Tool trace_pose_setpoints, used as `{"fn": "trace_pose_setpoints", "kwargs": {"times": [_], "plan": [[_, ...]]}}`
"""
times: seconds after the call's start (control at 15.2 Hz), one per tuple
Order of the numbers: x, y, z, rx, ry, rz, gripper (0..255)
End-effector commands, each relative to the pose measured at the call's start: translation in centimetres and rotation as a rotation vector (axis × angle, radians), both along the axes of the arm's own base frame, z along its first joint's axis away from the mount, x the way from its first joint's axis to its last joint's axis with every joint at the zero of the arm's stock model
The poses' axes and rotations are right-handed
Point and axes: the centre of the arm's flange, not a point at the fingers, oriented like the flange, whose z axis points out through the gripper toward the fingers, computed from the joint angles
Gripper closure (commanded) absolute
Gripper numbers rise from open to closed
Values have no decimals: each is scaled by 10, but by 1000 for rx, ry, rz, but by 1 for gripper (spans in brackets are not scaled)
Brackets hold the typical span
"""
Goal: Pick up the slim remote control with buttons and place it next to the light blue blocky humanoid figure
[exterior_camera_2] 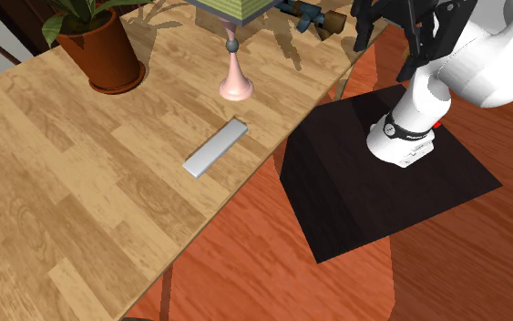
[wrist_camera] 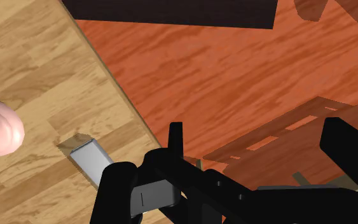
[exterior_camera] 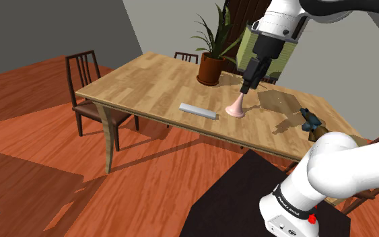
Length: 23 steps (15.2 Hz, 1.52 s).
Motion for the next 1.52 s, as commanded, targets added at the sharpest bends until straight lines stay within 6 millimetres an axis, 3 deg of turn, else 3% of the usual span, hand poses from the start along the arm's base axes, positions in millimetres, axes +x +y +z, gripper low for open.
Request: {"fn": "trace_pose_setpoints", "kwargs": {"times": [0.0, 1.45], "plan": [[0, 0, 0, 0, 0, 0, 0], [188, -102, -189, -51, -25, 211, 0]]}}
